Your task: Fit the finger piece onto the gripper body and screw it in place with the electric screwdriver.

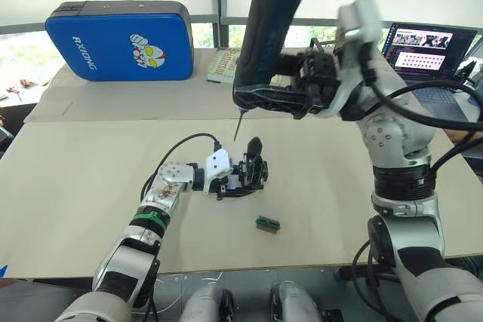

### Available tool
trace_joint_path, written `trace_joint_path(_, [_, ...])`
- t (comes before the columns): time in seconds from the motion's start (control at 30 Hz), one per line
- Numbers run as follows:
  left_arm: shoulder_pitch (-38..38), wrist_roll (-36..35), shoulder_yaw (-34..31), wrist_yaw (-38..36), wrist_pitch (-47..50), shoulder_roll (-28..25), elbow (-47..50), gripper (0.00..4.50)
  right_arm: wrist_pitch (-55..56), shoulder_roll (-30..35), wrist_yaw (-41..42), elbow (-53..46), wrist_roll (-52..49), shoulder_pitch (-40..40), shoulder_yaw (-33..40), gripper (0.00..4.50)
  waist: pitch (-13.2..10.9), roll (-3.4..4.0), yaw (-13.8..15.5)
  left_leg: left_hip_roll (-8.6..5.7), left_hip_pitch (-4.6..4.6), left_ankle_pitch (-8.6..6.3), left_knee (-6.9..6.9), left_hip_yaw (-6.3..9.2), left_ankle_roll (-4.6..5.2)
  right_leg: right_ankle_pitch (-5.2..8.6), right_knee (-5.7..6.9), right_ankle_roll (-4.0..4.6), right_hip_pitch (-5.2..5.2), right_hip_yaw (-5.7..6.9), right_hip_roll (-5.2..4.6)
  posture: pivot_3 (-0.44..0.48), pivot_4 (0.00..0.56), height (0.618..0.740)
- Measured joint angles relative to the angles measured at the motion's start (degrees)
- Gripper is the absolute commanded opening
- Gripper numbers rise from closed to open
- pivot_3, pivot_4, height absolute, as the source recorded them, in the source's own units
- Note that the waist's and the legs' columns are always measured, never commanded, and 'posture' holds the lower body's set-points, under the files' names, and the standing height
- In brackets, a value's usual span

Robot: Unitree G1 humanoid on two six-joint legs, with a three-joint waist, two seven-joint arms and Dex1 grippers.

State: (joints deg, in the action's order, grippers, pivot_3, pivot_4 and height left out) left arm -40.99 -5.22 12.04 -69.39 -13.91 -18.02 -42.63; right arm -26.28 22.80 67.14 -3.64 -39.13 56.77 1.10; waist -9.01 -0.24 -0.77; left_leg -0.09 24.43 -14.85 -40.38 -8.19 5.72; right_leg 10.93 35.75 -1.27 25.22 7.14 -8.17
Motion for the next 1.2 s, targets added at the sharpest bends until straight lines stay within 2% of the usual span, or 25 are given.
trace_joint_path(0.03, [-0.22,0.22,0.04,0.04,0.11,0.03,-0.14,2.27,-0.69,0.01,0.11,-0.65,-0.70,-0.40,-0.02,1.94,0.00,0.00,0.00,-0.01,0.00,0.00,-0.01,0.00,0.00,0.00,0.00,0.00,0.00,0.00,0.05,0.000,0.150,0.740])
trace_joint_path(0.1, [-0.67,0.35,0.07,-0.04,0.65,0.13,-0.48,3.31,-2.69,0.13,0.35,-1.38,-2.49,-1.82,-0.15,1.94,0.00,0.00,0.04,-0.02,0.00,0.00,-0.02,0.00,0.01,0.00,0.01,0.00,0.01,0.00,0.08,0.000,0.150,0.740])
trace_joint_path(0.2, [-0.99,0.50,0.05,-1.18,1.76,-0.33,-0.66,4.50,-7.34,2.04,1.52,-3.28,-6.18,-3.91,-0.27,1.94,-0.01,-0.01,0.14,-0.02,0.03,-0.02,-0.02,0.00,0.04,0.00,0.01,0.00,0.04,0.00,-0.03,0.000,0.150,0.740])
trace_joint_path(0.3, [-1.05,0.46,-0.05,-2.56,1.88,-1.35,-0.21,4.50,-10.09,5.01,3.06,-6.30,-8.66,-5.75,-0.24,1.94,-0.01,-0.02,0.13,-0.02,0.03,-0.03,-0.01,0.00,0.06,0.00,-0.01,0.00,0.02,0.01,-0.12,0.000,0.150,0.740])
trace_joint_path(0.4, [-0.32,-0.93,-0.11,-5.93,3.71,-3.62,4.40,4.50,-11.70,7.93,4.11,-9.26,-9.86,-9.45,-0.19,1.94,-0.02,-0.03,0.11,-0.02,0.05,-0.03,-0.02,0.00,0.06,0.00,-0.02,0.00,0.03,0.01,-0.15,0.000,0.150,0.740])
trace_joint_path(0.63, [9.60,-7.36,0.82,-15.51,14.59,-12.43,27.68,4.50,-12.59,13.95,4.09,-16.47,-11.46,-20.71,2.08,1.94,-0.02,-0.03,0.24,-0.01,0.02,-0.03,0.01,0.01,0.05,0.01,-0.09,-0.01,0.00,0.00,-0.16,0.000,0.150,0.740])
trace_joint_path(0.73, [12.87,-7.93,3.71,-17.59,15.54,-13.00,33.41,4.50,-10.26,14.72,3.92,-19.71,-9.90,-27.11,2.22,1.94,-0.02,-0.03,0.91,-0.02,0.01,-0.05,-0.02,0.01,0.04,0.00,-0.12,-0.02,-0.06,0.01,-0.19,0.000,0.150,0.740])
trace_joint_path(0.9, [12.34,-6.38,5.64,-16.24,13.62,-11.54,33.14,4.50,-7.60,14.59,2.11,-21.96,-8.30,-29.35,2.11,1.94,-0.03,-0.04,1.50,0.00,-0.02,-0.15,-0.03,0.03,-0.07,-0.01,-0.11,-0.02,-0.06,0.00,-0.17,0.000,0.150,0.740])
trace_joint_path(1.1, [11.55,-5.94,5.17,-14.27,12.28,-11.78,29.56,4.50,-7.52,14.43,0.08,-21.87,-8.19,-29.03,2.10,1.94,-0.03,-0.05,1.47,-0.01,-0.01,-0.05,-0.03,0.03,0.10,-0.01,-0.10,-0.02,-0.06,0.00,-0.15,0.000,0.150,0.740])
trace_joint_path(1.2, [12.68,-6.56,3.64,-12.92,13.72,-12.83,30.88,4.50,-7.53,14.45,-0.24,-21.77,-8.34,-28.28,2.11,1.94,-0.03,-0.05,1.42,0.00,-0.01,-0.06,-0.04,0.03,0.10,-0.01,-0.10,-0.02,-0.06,0.00,-0.15,0.000,0.150,0.740])
